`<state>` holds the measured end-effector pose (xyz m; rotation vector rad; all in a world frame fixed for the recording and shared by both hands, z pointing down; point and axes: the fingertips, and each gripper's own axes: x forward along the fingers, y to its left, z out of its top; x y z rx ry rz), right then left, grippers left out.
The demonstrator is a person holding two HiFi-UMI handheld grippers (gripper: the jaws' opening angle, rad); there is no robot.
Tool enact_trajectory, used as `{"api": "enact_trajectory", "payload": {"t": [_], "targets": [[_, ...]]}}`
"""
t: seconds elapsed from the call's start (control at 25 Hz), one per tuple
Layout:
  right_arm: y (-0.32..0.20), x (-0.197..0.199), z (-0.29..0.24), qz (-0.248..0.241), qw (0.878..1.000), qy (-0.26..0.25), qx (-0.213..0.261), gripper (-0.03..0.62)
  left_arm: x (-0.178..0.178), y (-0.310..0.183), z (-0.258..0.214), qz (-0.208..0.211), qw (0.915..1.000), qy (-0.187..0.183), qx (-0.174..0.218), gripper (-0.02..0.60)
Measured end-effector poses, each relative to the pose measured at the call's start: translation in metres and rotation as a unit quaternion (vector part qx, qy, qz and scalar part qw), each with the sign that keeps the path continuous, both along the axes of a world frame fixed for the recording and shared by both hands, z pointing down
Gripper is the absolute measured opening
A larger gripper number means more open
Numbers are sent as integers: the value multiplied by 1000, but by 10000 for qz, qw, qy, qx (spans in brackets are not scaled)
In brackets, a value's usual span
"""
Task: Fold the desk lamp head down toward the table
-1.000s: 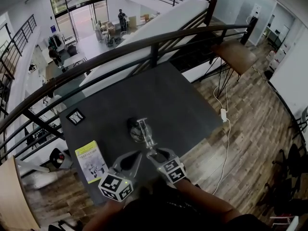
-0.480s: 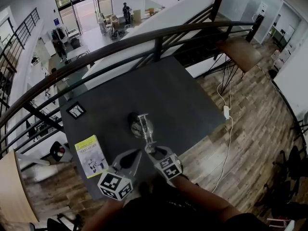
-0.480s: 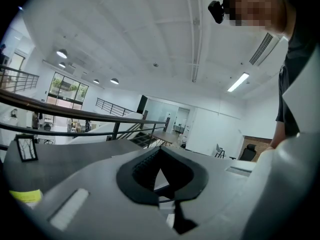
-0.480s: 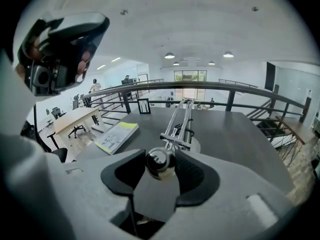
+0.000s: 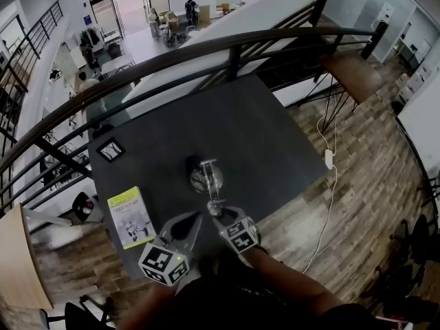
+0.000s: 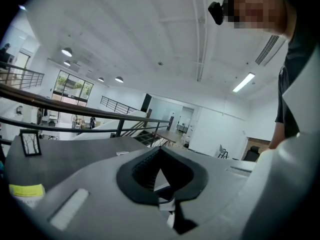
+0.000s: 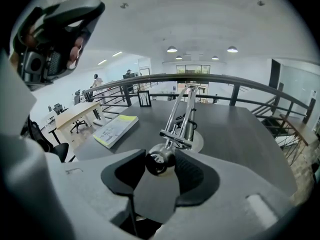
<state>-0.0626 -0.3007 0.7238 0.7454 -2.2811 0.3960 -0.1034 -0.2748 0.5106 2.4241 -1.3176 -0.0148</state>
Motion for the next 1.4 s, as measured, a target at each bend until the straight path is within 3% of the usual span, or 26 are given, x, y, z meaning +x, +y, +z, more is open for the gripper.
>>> {"api": "enact_trajectory", "payload": {"t": [1.4], "targets": [[-16, -6, 43, -395, 9984, 298, -270, 193, -6, -14, 36, -183, 9991, -80, -369, 2]]}}
